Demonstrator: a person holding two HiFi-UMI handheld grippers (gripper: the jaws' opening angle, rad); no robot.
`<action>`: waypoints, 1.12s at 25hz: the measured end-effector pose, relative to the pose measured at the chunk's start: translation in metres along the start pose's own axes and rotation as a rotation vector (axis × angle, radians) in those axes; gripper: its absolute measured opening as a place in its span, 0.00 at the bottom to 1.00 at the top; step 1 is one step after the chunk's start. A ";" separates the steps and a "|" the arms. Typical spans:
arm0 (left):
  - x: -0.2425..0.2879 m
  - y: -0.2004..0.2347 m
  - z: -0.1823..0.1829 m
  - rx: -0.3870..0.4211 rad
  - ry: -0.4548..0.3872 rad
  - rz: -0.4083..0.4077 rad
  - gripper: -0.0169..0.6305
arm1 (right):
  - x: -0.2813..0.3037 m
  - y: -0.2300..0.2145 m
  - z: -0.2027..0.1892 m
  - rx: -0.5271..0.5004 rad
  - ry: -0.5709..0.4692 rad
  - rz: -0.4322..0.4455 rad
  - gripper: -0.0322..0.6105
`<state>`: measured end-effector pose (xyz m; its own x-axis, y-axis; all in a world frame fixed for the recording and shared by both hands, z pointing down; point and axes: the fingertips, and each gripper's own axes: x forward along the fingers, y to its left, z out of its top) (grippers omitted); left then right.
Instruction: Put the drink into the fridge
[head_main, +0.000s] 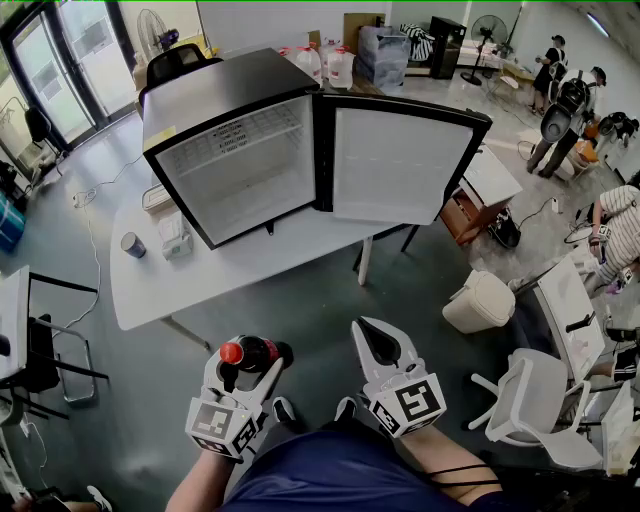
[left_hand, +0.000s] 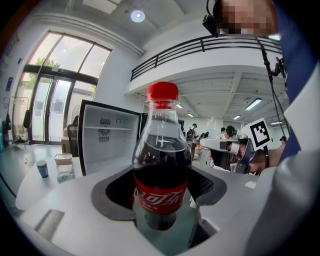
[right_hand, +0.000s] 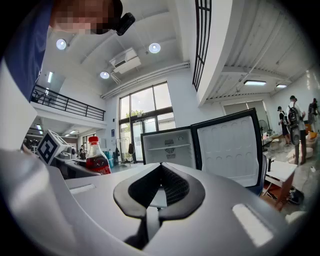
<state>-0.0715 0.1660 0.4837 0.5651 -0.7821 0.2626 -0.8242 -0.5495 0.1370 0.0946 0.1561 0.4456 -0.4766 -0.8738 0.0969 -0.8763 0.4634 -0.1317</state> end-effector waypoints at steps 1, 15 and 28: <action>-0.001 0.004 0.000 0.016 0.005 0.001 0.51 | 0.002 0.001 0.000 0.001 0.001 -0.006 0.05; -0.006 0.037 0.001 0.041 0.014 0.029 0.51 | 0.017 -0.001 -0.005 0.055 0.005 -0.047 0.05; 0.002 0.029 0.010 0.015 -0.029 0.178 0.51 | 0.004 -0.041 -0.004 0.057 0.026 0.021 0.05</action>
<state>-0.0935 0.1456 0.4782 0.4113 -0.8755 0.2536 -0.9108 -0.4057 0.0765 0.1285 0.1342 0.4557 -0.4975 -0.8593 0.1188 -0.8608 0.4721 -0.1904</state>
